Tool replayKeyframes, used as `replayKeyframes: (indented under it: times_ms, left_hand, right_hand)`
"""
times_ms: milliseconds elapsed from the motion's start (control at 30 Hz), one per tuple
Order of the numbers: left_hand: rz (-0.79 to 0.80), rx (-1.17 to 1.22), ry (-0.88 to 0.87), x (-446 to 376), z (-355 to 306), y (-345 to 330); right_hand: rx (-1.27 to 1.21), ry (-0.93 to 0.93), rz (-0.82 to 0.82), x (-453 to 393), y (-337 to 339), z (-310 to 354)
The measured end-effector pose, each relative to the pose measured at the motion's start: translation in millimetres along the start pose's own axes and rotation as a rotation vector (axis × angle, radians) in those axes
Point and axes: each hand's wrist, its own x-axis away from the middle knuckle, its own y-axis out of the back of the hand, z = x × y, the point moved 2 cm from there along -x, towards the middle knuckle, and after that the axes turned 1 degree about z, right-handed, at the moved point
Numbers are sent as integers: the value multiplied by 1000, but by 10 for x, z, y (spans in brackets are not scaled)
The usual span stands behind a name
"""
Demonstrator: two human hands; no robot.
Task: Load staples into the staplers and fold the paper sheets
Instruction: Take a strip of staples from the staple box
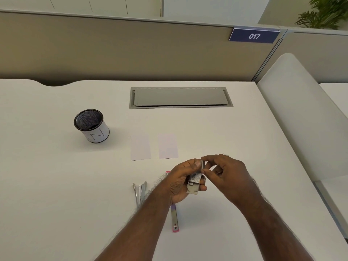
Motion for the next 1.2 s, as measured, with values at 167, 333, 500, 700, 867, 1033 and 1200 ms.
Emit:
replayKeyframes:
  times_ms: [167, 333, 500, 700, 867, 1033, 1200]
  left_hand:
    - [-23, 60, 6, 5, 13, -9]
    - [-114, 78, -36, -35, -28, -11]
    - [-148, 139, -105, -55, -82, -55]
    - [-224, 166, -109, -72, -117, -105]
    - [-243, 162, -101, -53, -121, -155]
    - [-256, 187, -97, -38, -132, -180]
    - [-264, 158, -88, -22, -155, -175]
  right_hand:
    - [-25, -24, -4, -14, 30, -12]
    - [-71, 14, -29, 41, 86, 71]
    - [32, 2, 67, 101, 85, 136]
    - [268, -11, 215, 128, 40, 169]
    - [370, 8, 230, 138, 34, 201]
    - [335, 18, 205, 162, 64, 238]
    - [333, 67, 192, 196, 70, 254]
